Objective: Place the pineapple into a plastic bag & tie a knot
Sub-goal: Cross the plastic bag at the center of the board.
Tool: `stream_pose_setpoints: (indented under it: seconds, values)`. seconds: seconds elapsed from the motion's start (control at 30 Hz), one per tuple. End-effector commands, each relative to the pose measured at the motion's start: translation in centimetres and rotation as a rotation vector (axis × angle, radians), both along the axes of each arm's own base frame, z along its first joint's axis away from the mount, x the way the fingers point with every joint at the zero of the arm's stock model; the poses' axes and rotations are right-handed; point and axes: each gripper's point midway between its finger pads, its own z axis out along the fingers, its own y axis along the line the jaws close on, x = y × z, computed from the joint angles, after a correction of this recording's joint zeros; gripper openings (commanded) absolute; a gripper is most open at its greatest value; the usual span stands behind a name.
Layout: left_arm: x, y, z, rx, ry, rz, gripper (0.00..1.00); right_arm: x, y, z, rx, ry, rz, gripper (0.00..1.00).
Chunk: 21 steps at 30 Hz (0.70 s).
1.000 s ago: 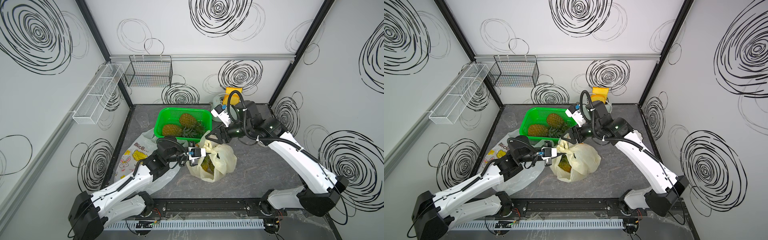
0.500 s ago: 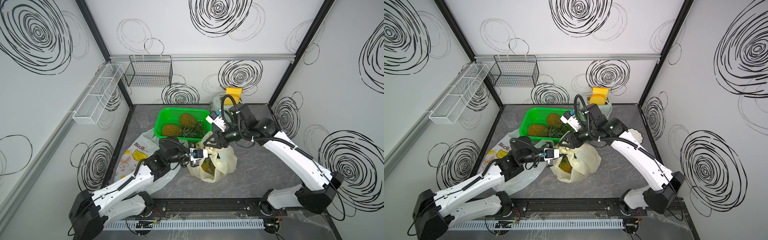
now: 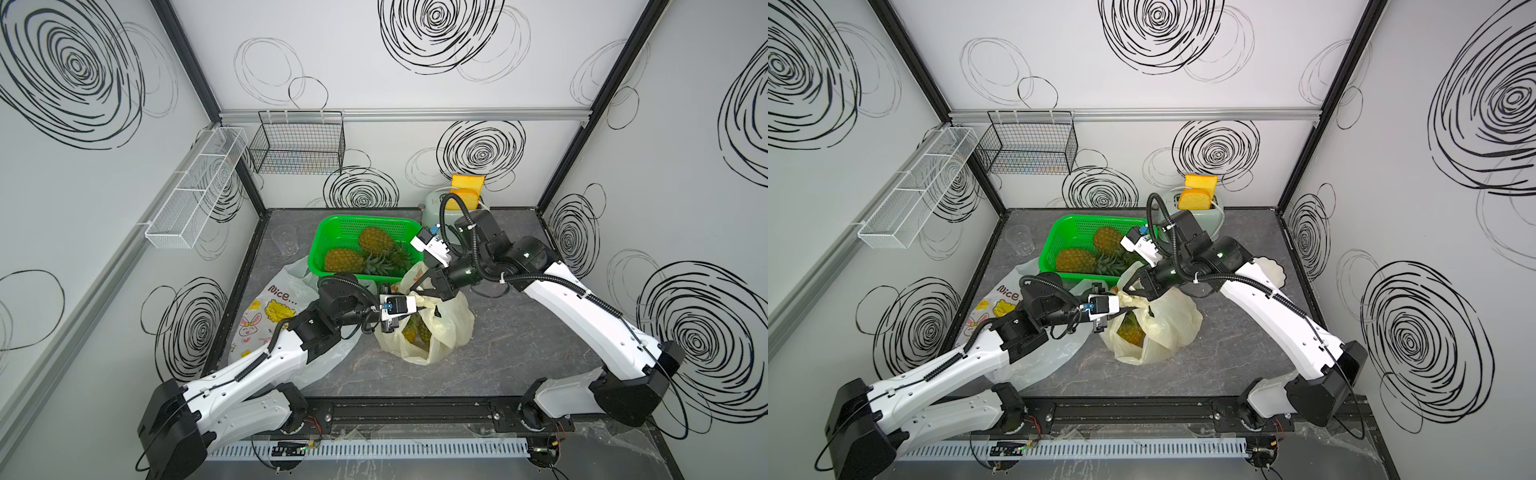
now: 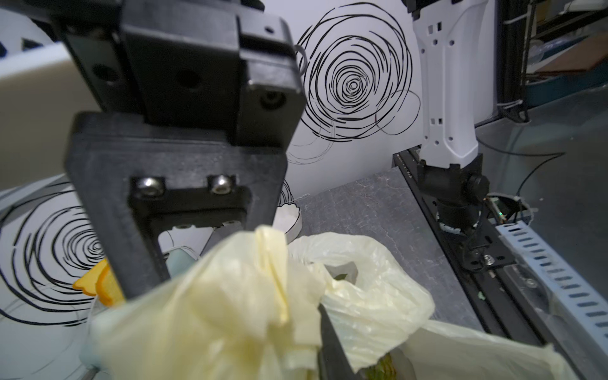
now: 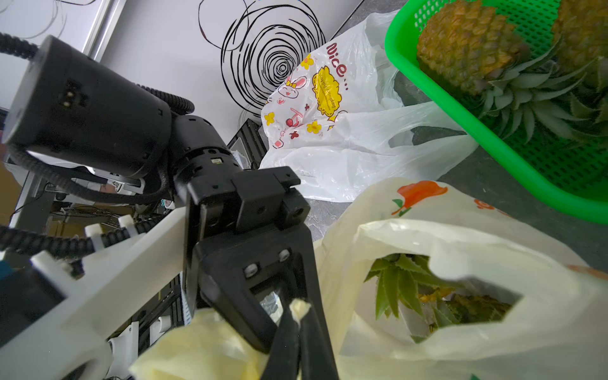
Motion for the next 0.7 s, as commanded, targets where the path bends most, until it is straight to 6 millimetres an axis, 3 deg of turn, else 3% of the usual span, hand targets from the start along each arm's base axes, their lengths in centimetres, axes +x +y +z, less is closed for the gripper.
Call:
stream_pose_setpoints:
  seconds: [0.0, 0.1, 0.27, 0.67]
  values:
    - [0.0, 0.7, 2.1, -0.076, -0.039, 0.033, 0.38, -0.3, -0.2, -0.4, -0.01, 0.01, -0.005, 0.0]
    - [-0.2, 1.2, 2.1, -0.083, -0.035, 0.049, 0.58, 0.0, -0.1, -0.4, -0.009, 0.006, -0.014, 0.0]
    - [-0.4, 2.1, 3.2, -0.123, -0.03, 0.078, 0.74, 0.3, -0.1, -0.7, -0.02, -0.001, -0.028, 0.0]
    - [0.1, 3.8, 7.4, -0.238, 0.039, 0.129, 0.84, 0.7, -0.1, -1.1, -0.037, -0.011, -0.039, 0.0]
